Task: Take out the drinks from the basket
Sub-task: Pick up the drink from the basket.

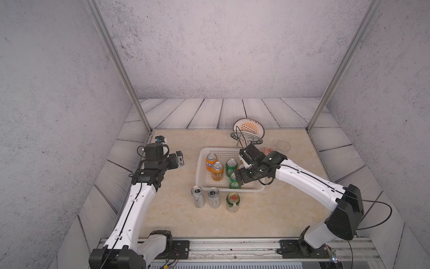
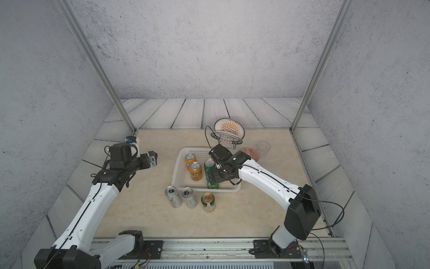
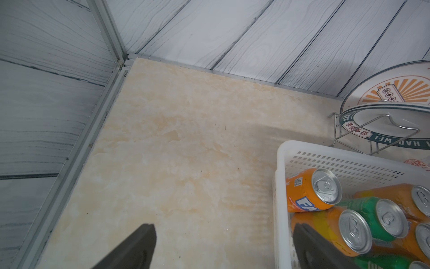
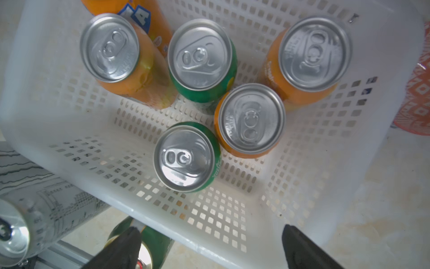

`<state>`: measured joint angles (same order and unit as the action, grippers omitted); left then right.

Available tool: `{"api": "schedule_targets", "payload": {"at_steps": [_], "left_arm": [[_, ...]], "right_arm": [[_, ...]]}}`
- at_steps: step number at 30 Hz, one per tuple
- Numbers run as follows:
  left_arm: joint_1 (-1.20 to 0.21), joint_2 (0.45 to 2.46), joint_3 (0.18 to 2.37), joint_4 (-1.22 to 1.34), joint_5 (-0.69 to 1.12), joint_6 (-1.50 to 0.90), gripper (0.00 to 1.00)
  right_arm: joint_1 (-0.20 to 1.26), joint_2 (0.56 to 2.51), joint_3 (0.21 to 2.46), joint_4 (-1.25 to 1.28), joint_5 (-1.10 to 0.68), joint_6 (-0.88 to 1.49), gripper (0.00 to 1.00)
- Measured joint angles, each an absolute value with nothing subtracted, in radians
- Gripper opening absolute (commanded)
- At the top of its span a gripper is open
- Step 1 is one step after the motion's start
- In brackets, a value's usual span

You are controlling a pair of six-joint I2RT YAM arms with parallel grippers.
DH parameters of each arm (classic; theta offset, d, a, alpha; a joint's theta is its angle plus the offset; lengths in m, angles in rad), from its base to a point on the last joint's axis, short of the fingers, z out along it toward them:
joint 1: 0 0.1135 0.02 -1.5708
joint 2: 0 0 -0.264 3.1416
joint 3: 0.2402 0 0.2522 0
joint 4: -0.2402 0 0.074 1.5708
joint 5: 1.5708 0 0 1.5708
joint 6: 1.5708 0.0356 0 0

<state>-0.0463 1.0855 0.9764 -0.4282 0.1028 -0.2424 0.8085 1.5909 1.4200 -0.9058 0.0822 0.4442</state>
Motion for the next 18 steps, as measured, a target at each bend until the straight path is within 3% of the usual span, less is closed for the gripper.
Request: {"api": "schedule_targets", "payload": {"at_steps": [18], "left_arm": [[0.001, 1.140, 0.976, -0.429, 0.202, -0.256, 0.99]], "right_arm": [[0.867, 1.877, 1.555, -0.904, 0.161, 0.457, 0.87]]}}
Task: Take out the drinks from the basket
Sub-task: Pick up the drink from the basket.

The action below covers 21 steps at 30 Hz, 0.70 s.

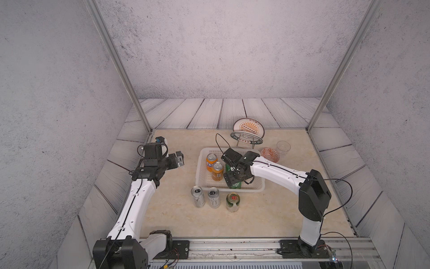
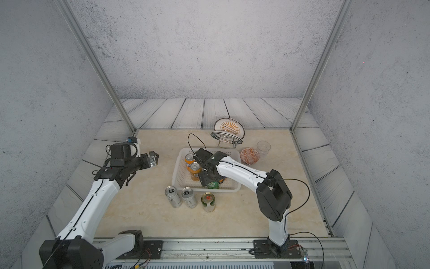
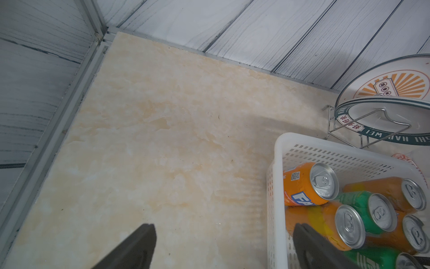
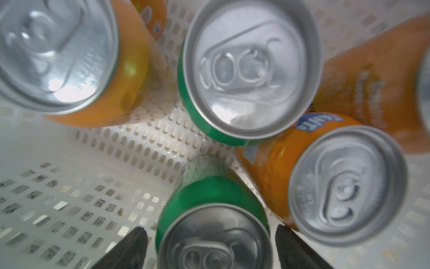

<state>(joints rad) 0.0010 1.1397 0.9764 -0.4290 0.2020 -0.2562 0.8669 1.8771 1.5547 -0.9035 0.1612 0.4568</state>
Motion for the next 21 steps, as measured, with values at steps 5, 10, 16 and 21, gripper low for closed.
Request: {"api": "schedule_targets", "payload": {"at_steps": [5, 10, 16, 21], "left_arm": [[0.012, 1.148, 0.976, -0.429, 0.229, -0.260, 0.99], [0.017, 1.149, 0.976, -0.429, 0.244, -0.260, 0.99], [0.018, 1.149, 0.976, -0.429, 0.257, -0.263, 0.99], [0.020, 1.149, 0.976, -0.429, 0.260, -0.263, 0.99]], "right_arm": [[0.868, 1.908, 1.555, -0.900, 0.161, 0.463, 0.78], [0.868, 1.913, 1.555, -0.896, 0.163, 0.468, 0.73], [0.868, 1.913, 1.555, -0.892, 0.163, 0.469, 0.69], [0.869, 1.912, 1.555, -0.894, 0.163, 0.467, 0.69]]}}
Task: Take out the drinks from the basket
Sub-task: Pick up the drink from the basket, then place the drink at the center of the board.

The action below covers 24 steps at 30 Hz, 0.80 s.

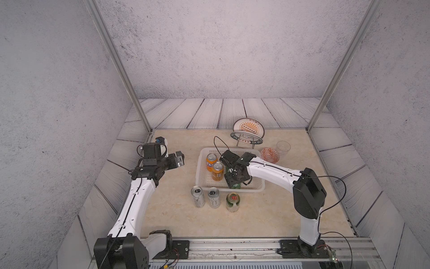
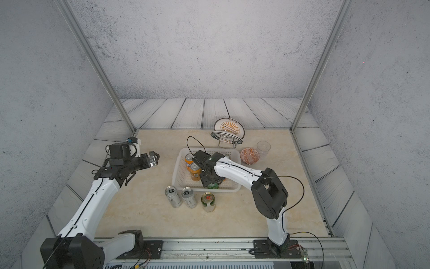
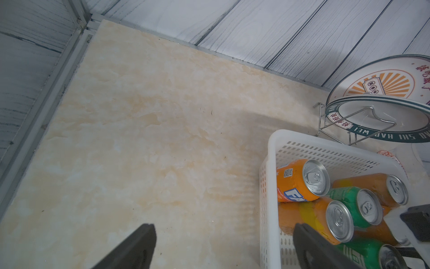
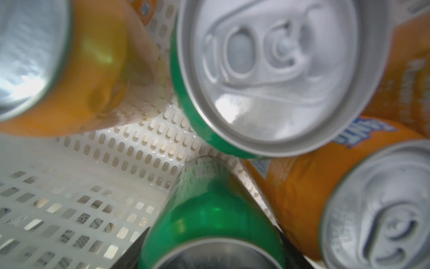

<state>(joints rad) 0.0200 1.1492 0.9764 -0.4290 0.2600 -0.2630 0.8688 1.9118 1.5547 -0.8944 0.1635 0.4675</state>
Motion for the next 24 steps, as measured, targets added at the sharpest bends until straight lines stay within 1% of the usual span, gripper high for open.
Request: {"api": "schedule_targets", "payload": {"at_steps": [9, 24], "left_arm": [[0.021, 1.149, 0.976, -0.429, 0.266, -0.263, 0.99], [0.021, 1.149, 0.976, -0.429, 0.270, -0.262, 0.99]], "right_arm": [[0.871, 1.887, 1.560, -0.944, 0.171, 0.463, 0.67], [0.903, 1.672, 1.600, -1.090, 0.218, 0.461, 0.66]]}}
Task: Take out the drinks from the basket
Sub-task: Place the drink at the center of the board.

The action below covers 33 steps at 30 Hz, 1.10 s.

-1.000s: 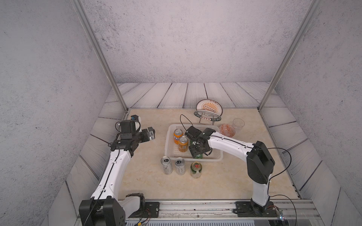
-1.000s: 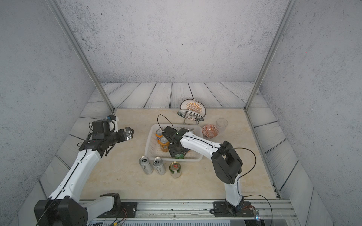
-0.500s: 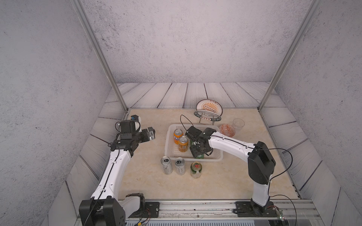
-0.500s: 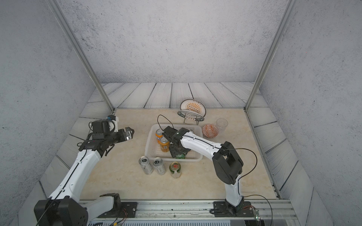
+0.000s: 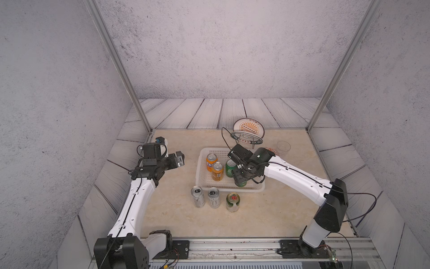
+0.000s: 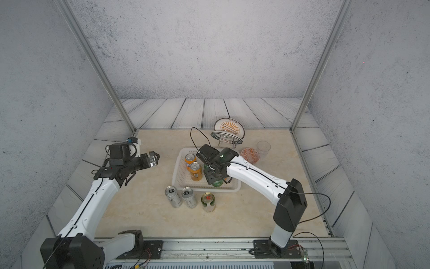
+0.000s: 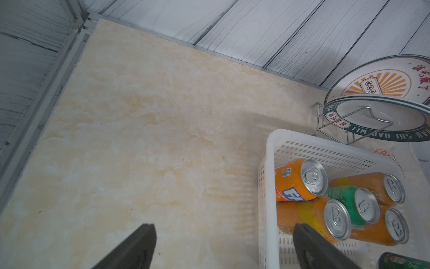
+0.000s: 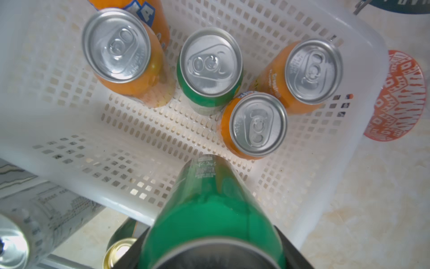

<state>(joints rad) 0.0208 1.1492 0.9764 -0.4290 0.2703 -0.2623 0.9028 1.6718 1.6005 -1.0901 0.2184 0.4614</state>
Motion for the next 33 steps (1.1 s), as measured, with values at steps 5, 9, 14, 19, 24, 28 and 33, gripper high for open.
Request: {"api": "schedule_targets", "payload": {"at_steps": [5, 9, 14, 19, 24, 28, 33], "left_arm": [[0.021, 1.149, 0.976, -0.429, 0.271, -0.262, 0.99], [0.022, 1.149, 0.976, -0.429, 0.271, -0.262, 0.99], [0.022, 1.149, 0.976, -0.429, 0.271, -0.262, 0.99], [0.022, 1.149, 0.976, -0.429, 0.270, -0.262, 0.99], [0.022, 1.149, 0.976, -0.429, 0.270, -0.262, 0.99], [0.022, 1.149, 0.976, -0.429, 0.270, -0.262, 0.99], [0.022, 1.149, 0.976, -0.429, 0.270, -0.261, 0.99]], "right_arm": [[0.923, 1.616, 1.613, -1.148, 0.237, 0.470, 0.66], [0.942, 1.560, 1.616, -1.184, 0.249, 0.480, 0.66], [0.968, 1.473, 1.594, -1.206, 0.253, 0.492, 0.66], [0.979, 1.380, 1.511, -1.212, 0.253, 0.518, 0.66], [0.993, 1.347, 1.433, -1.217, 0.253, 0.555, 0.66], [1.013, 1.319, 1.367, -1.211, 0.250, 0.593, 0.66], [1.048, 1.269, 1.277, -1.174, 0.244, 0.642, 0.66]]}}
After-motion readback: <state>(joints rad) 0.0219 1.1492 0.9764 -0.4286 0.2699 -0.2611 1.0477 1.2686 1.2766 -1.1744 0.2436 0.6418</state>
